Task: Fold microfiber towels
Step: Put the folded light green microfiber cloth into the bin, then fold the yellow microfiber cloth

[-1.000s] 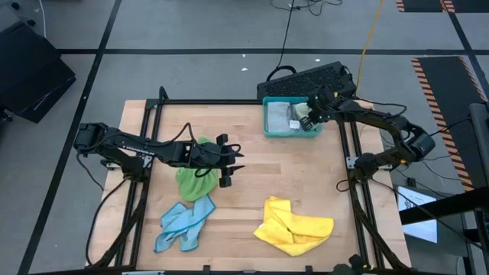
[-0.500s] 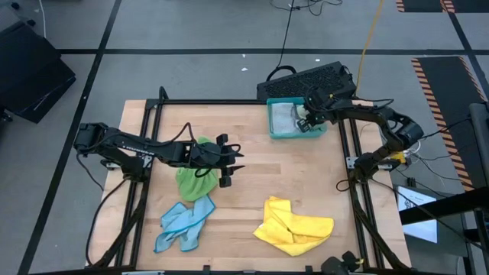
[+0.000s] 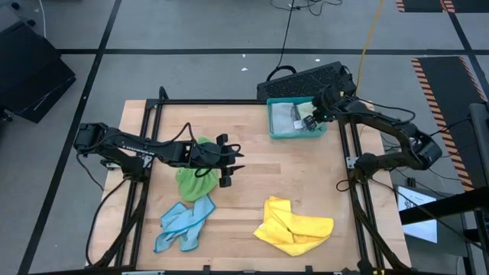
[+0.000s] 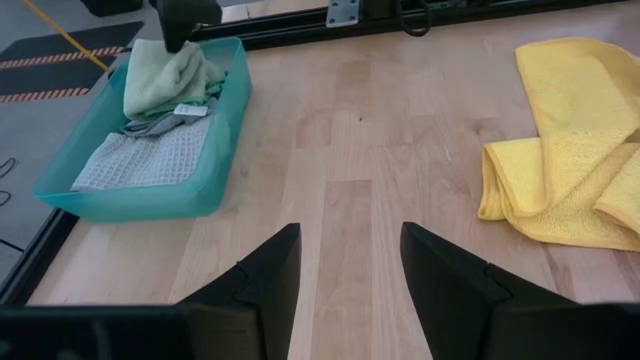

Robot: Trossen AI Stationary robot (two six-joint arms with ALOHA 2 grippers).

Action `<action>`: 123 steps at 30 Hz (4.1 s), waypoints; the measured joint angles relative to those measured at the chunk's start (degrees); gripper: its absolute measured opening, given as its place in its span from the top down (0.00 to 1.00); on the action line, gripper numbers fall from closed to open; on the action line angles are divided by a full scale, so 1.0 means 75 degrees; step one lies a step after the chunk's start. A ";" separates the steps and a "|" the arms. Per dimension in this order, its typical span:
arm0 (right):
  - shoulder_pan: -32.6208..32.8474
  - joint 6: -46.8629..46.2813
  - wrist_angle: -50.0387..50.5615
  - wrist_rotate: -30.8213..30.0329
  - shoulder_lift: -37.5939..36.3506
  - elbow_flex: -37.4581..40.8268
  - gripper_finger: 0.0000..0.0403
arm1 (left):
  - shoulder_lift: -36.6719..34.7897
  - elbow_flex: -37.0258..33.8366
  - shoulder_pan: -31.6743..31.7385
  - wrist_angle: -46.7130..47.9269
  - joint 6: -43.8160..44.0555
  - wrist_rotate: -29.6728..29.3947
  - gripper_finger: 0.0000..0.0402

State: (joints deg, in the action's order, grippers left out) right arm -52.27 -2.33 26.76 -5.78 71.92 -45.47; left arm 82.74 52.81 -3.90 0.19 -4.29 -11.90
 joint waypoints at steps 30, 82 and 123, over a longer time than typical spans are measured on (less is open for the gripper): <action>-0.0195 -0.0142 -0.0907 -0.0448 0.1818 0.0000 1.00 | 0.0000 0.0001 0.0002 -0.0055 0.0009 0.0000 0.56; 0.9336 -0.3520 -0.3163 -0.1218 -0.2788 0.2758 0.92 | 0.4385 0.3022 -0.1999 0.0497 0.2242 -0.0378 0.46; 1.1068 -0.4402 -0.6683 -0.2854 -0.1445 0.4059 0.88 | 0.3673 0.3822 -0.2971 0.3332 0.2106 -0.3469 0.98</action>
State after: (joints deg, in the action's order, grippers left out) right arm 30.74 -35.34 -23.36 -27.19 61.09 -15.03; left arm 110.29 81.47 -26.19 25.18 11.50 -37.92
